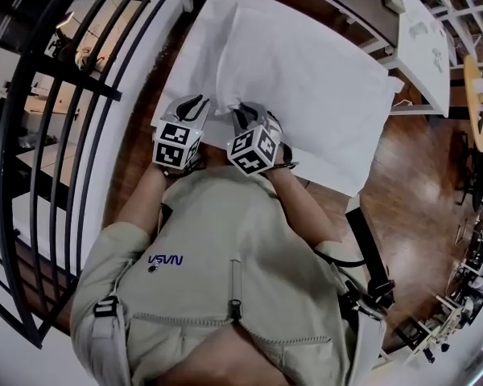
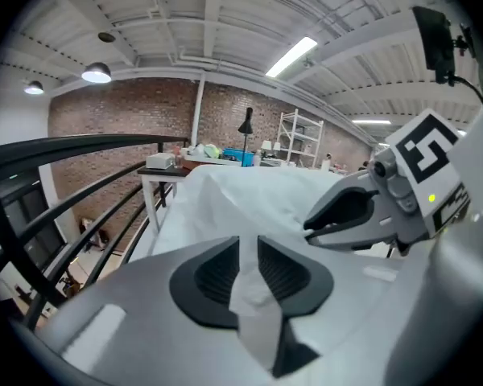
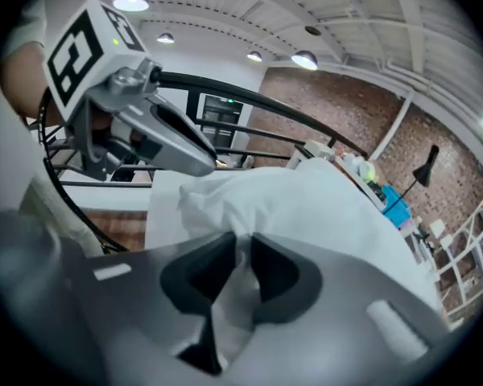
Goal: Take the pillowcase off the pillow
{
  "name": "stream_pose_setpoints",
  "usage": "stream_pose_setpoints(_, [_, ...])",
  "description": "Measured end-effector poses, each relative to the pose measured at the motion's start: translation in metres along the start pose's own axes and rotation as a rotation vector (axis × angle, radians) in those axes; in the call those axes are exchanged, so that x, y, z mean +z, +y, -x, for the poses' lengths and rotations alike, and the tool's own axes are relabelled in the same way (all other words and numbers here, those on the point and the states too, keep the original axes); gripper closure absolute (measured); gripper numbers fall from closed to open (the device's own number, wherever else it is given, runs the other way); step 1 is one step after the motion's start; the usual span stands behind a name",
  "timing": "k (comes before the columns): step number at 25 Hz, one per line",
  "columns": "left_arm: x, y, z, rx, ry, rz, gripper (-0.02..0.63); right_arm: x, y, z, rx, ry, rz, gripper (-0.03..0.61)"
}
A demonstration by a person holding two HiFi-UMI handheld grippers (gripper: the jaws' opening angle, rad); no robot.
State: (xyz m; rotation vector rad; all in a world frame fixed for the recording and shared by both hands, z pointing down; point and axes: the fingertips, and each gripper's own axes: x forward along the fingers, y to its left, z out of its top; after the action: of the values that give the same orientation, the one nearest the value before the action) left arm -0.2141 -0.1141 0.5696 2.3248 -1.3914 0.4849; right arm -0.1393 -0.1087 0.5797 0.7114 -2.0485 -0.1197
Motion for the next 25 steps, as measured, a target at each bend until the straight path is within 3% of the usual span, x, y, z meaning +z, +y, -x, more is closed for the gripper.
stream_pose_setpoints(2, [-0.010,0.017,-0.003,0.014,0.033,0.039,0.482,0.003,-0.001,0.006,0.008,-0.025,-0.006,0.547])
stream_pose_setpoints(4, [-0.022,0.021,-0.012,-0.025,0.087,0.080,0.387,0.003,-0.002,0.011,0.016,-0.047,-0.020,0.560])
stream_pose_setpoints(6, [-0.031,0.016,-0.020,-0.078,0.128,0.107,0.371,0.001,-0.001,0.015,0.023,-0.056,-0.040,0.563])
stream_pose_setpoints(8, [-0.033,0.008,-0.025,-0.130,0.153,0.104,0.400,0.000,-0.001,0.017,0.024,-0.062,-0.056,0.565])
stream_pose_setpoints(9, [-0.033,0.002,-0.026,-0.156,0.162,0.090,0.454,0.000,-0.001,0.019,0.023,-0.065,-0.065,0.565])
stream_pose_setpoints(12, [-0.030,-0.011,-0.029,-0.198,0.181,0.022,0.511,-0.002,-0.005,0.023,0.013,-0.074,-0.092,0.565])
stream_pose_setpoints(17, [-0.015,-0.012,-0.025,-0.133,0.158,-0.089,0.569,-0.005,-0.013,0.034,-0.012,-0.102,-0.129,0.566])
stream_pose_setpoints(21, [0.012,-0.003,-0.010,-0.064,0.050,-0.044,0.589,-0.005,-0.030,0.051,-0.055,-0.121,-0.159,0.572])
stream_pose_setpoints(25, [0.027,0.012,0.000,-0.025,-0.005,0.023,0.592,-0.024,-0.051,0.066,-0.099,-0.109,-0.224,0.572])
